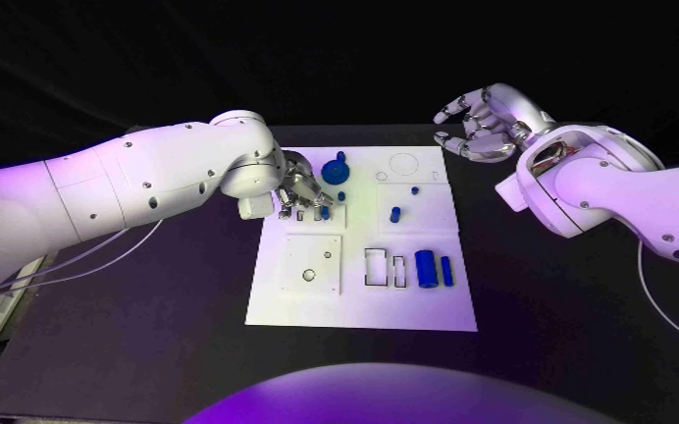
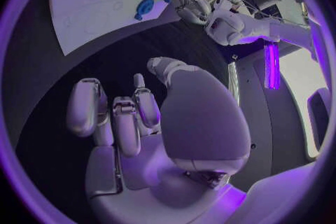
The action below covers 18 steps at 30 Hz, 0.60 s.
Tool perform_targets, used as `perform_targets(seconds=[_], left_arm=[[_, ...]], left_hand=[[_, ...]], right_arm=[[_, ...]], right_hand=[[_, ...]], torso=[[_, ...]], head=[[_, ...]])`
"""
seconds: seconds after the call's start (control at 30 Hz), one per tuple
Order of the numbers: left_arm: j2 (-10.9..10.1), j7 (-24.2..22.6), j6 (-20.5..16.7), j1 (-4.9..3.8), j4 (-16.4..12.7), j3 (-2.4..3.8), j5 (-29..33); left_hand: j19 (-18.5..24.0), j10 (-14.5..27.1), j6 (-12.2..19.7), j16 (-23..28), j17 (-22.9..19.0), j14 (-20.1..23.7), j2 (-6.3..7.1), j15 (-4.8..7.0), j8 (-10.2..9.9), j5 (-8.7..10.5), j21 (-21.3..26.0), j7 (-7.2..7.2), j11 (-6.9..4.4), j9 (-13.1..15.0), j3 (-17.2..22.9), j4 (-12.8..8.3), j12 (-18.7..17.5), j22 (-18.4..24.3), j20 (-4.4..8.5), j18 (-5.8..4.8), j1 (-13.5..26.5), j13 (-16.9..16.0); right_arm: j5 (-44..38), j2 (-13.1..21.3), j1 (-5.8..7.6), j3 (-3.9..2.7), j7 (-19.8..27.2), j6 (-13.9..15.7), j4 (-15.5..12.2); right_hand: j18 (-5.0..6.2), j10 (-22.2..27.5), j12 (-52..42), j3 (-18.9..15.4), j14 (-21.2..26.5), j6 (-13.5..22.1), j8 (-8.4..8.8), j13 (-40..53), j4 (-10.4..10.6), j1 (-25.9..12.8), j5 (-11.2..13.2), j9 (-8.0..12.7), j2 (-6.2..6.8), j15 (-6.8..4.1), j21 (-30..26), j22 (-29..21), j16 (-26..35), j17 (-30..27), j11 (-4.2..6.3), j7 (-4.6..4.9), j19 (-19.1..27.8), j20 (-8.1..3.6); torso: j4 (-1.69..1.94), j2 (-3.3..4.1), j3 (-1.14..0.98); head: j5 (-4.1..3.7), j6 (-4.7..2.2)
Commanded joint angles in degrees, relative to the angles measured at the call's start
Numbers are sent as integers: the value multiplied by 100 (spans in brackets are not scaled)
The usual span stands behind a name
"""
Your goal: Assemble the parts on the task board
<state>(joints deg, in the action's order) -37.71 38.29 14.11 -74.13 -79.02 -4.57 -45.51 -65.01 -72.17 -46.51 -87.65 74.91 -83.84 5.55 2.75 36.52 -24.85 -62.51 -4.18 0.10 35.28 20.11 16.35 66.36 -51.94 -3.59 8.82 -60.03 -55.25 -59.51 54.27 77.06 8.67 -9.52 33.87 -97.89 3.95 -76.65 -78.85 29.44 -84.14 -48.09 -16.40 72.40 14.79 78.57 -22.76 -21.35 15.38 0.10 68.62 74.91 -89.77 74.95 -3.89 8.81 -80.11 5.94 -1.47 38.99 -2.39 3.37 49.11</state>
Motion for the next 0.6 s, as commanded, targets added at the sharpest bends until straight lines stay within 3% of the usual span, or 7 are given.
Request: perform_targets(seconds=[0.03, 0.37, 0.4, 0.47, 0.6], left_arm=[[30, 4, 82, -2, -2, 1, -106], [49, 4, 83, -1, 22, 1, -126], [52, 3, 80, -1, 24, 1, -126], [58, 2, 77, -1, 28, 1, -126], [69, -5, 65, -1, 38, 0, -126]], left_hand=[[-27, -6, -7, -41, 954, -450, 7, 43, 42, 47, -12, 10, -27, 5, 44, 8, 27, -11, 23, -67, -70, -7], [-50, -21, -1, -55, 984, -459, 9, 55, 146, 158, -39, 30, -43, 6, 85, -1, 61, -67, 35, -74, -201, -35], [-52, -22, 12, -58, 990, -461, 9, 59, 174, 206, -42, 33, -46, 2, 105, -2, 68, -79, 38, -75, -251, -39], [-46, -10, 50, -59, 984, -458, -4, 62, 241, 503, -39, 35, -49, -23, 176, 13, 71, -100, 44, -76, -354, -27], [-36, 6, 66, -54, 969, -453, 4, 61, 261, 555, -29, 36, -48, -35, 203, 6, 58, -97, 43, -75, -391, -5]], right_arm=[[-17, -10, -5, 0, 16, -93, 0], [-16, -10, -6, 1, -3, -141, 0], [-16, -8, -6, 1, -8, -152, -1], [-16, -6, -6, 1, -16, -168, -2], [-16, -9, -7, 1, -17, -164, -1]], right_hand=[[112, 46, 29, 34, -559, 32, -32, -2, -9, -67, 5, -5, -5, -26, -28, 155, 13, 1415, -5, -4, 45, -10], [112, 48, 31, 36, -558, 31, -33, -5, -8, -71, 6, -6, -6, -26, -31, 153, 14, 1412, -5, -4, 46, -10], [114, 52, 34, 40, -557, 30, -36, -11, -5, -80, 11, -7, -8, -27, -37, 150, 17, 1406, -5, -5, 49, -10], [117, 57, 38, 41, -556, 30, -37, -17, -3, -84, 12, -8, -8, -27, -51, 142, 17, 1404, -5, -5, 55, -10], [125, 87, 63, 42, -547, 31, -38, -55, -1, -88, 14, -9, -9, -27, -86, 120, 29, 1374, -5, -5, 72, -10]], torso=[[-2, 4, 1], [3, 5, -1], [4, 7, -1], [3, 9, -3], [-3, 2, -2]], head=[[0, 10], [-8, 15], [-8, 11], [-8, 4], [-13, 26]])
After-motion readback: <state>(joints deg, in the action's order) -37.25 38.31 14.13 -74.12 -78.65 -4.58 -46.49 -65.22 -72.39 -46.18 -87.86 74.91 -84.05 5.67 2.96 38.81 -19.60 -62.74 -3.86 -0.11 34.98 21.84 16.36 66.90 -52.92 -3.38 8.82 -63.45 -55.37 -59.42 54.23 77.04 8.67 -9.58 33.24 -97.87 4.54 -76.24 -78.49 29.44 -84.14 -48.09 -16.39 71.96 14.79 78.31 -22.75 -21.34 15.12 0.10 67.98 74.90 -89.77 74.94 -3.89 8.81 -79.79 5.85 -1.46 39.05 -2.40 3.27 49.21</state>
